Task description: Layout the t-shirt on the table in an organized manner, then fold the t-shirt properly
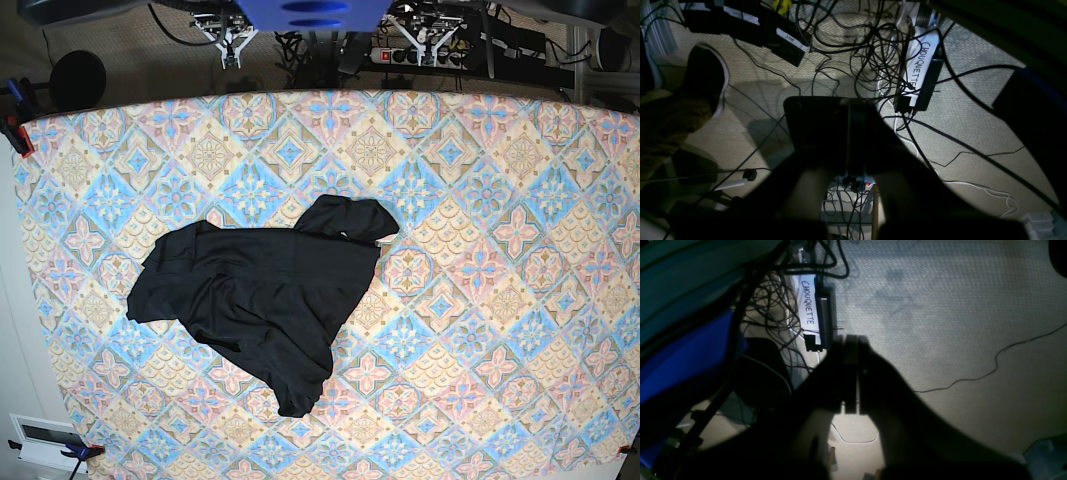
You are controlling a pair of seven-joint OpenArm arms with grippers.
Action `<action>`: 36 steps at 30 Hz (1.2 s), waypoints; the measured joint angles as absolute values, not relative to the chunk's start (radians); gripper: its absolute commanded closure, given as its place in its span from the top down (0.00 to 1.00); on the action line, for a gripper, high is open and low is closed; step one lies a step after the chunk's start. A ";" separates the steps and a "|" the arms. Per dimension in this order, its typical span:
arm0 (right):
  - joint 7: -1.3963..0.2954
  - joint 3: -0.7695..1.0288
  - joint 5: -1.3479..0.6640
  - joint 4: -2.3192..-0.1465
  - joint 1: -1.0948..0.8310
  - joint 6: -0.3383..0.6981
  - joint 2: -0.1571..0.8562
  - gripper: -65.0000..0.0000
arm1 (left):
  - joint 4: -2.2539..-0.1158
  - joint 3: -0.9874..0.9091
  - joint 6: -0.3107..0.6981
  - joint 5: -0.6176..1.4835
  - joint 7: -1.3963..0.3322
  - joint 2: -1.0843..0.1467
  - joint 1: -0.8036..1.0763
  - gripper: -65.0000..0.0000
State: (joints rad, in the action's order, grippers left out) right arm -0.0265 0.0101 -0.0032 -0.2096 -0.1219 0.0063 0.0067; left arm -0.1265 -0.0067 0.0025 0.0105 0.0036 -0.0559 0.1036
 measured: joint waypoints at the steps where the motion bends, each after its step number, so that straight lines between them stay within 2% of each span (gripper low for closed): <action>1: -0.027 0.010 -0.003 -0.210 -0.122 0.007 0.007 0.00 | -0.126 -0.007 0.002 0.010 0.004 -0.056 0.104 0.00; 23: -0.030 0.010 -0.003 -0.253 -0.203 0.007 0.009 0.00 | -0.133 -0.002 0.003 0.007 0.015 -0.062 0.131 0.00; 29: -0.042 0.009 -0.006 -0.388 -0.342 0.023 0.040 0.00 | -0.271 -0.002 0.002 0.002 -0.004 -0.093 0.243 0.00; 33: -0.030 0.011 -0.006 -0.494 -0.408 -0.001 0.120 0.00 | -0.439 -0.001 0.002 0.006 -0.077 -0.131 0.341 0.00; 36: -0.022 0.015 -0.003 -0.580 -0.469 -0.002 0.128 0.00 | -0.581 -0.002 -0.001 0.008 -0.120 -0.150 0.427 0.00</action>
State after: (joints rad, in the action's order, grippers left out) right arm -0.0219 0.0151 -0.0029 -0.5800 -0.4694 -0.0025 0.1280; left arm -0.5808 -0.0025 -0.0006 0.0082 -0.1200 -0.1497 0.4267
